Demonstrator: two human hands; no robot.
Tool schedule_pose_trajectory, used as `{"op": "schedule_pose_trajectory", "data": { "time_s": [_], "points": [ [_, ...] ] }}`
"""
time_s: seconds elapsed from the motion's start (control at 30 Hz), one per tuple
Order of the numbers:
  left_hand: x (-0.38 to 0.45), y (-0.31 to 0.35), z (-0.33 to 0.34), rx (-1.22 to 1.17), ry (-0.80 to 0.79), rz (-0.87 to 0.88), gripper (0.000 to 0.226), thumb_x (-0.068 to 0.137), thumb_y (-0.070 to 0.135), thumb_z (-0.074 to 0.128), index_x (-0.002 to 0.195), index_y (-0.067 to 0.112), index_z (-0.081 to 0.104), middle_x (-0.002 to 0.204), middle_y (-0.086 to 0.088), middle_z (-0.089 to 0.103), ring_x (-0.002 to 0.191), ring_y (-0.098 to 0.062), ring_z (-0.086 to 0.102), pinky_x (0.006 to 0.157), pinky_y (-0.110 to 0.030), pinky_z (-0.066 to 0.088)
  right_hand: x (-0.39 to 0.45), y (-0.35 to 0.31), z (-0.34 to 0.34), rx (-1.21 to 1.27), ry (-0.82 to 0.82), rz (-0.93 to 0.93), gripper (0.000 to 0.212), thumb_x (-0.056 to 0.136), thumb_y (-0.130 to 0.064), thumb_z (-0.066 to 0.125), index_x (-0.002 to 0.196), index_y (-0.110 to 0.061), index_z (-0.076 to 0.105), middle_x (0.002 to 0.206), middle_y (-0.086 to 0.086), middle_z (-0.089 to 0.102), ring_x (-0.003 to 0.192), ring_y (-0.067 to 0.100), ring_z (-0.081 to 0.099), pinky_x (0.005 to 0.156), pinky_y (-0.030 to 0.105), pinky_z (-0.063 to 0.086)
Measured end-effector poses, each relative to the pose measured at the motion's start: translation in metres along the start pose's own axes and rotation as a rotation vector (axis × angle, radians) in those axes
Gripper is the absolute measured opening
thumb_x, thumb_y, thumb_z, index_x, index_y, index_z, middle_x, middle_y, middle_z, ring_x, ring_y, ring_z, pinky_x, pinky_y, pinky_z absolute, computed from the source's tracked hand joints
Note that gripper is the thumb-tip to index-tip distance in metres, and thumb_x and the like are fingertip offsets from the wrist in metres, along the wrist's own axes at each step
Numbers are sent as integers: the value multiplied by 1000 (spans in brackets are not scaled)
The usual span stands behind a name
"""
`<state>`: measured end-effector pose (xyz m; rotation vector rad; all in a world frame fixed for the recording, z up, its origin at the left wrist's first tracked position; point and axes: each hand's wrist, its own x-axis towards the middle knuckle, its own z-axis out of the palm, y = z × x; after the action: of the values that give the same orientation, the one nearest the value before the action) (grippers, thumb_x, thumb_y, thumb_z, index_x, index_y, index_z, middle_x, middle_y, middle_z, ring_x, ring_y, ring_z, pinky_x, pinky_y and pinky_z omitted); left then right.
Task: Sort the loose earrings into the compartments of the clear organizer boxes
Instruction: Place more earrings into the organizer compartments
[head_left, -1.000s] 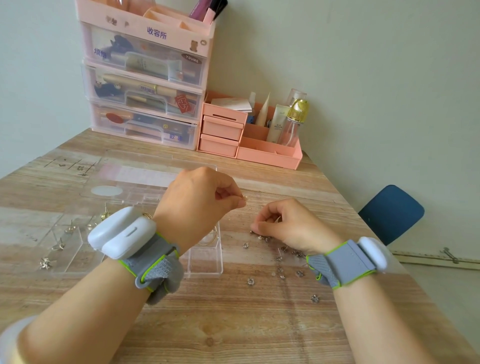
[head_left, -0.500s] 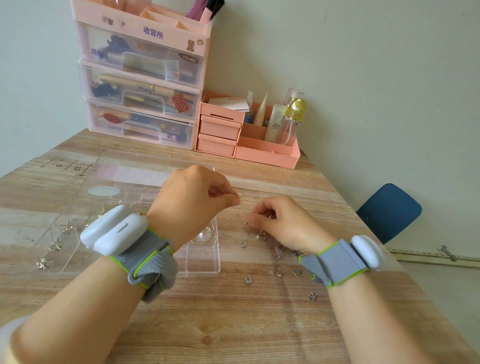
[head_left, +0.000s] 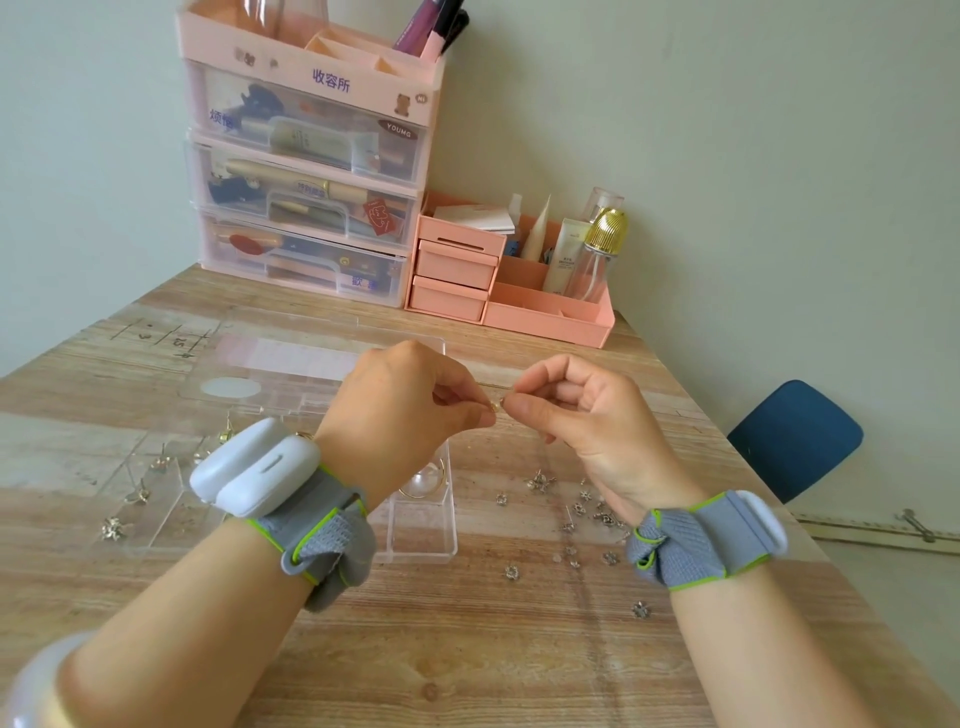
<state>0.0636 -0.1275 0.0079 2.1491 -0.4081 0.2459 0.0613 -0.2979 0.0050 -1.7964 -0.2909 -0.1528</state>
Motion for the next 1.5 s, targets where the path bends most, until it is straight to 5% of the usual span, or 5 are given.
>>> {"op": "schedule_pose_trajectory", "data": {
  "time_s": [0.43,0.63,0.8,1.1,1.5],
  "points": [
    [-1,3,2,68,36,117,4,73,27,73,76,25,74,70,7,69,69,-5,61,72,-27,51,-2,-4,3,143,-32,64,28,55,-16,74,76,-13,55,65,0,58,54,3,52,50,13,39],
    [0,3,-1,4,70,199,8,72,26,72,78,22,75,68,8,68,84,0,56,70,-7,43,-2,-6,0,202,-25,45,32,57,-29,75,77,-12,57,64,-3,59,58,9,47,51,18,37],
    [0,7,-5,-145,64,205,13,65,39,68,74,30,71,75,17,68,74,10,55,69,-4,39,-1,-9,-4,328,101,61,34,77,-45,55,77,-11,55,70,0,59,62,9,49,52,20,35],
    [-11,3,-38,-14,-34,160,16,62,43,67,76,36,71,74,22,68,78,11,56,70,0,39,-2,-4,1,178,142,88,22,86,-33,55,74,-13,57,66,-1,60,59,8,47,50,19,31],
    [-56,-33,-105,218,61,11,6,71,28,74,76,29,73,75,13,70,72,11,55,64,2,36,-3,4,8,-119,15,-26,24,76,-38,58,75,-15,63,65,-3,63,59,4,52,50,7,38]
  ]
}}
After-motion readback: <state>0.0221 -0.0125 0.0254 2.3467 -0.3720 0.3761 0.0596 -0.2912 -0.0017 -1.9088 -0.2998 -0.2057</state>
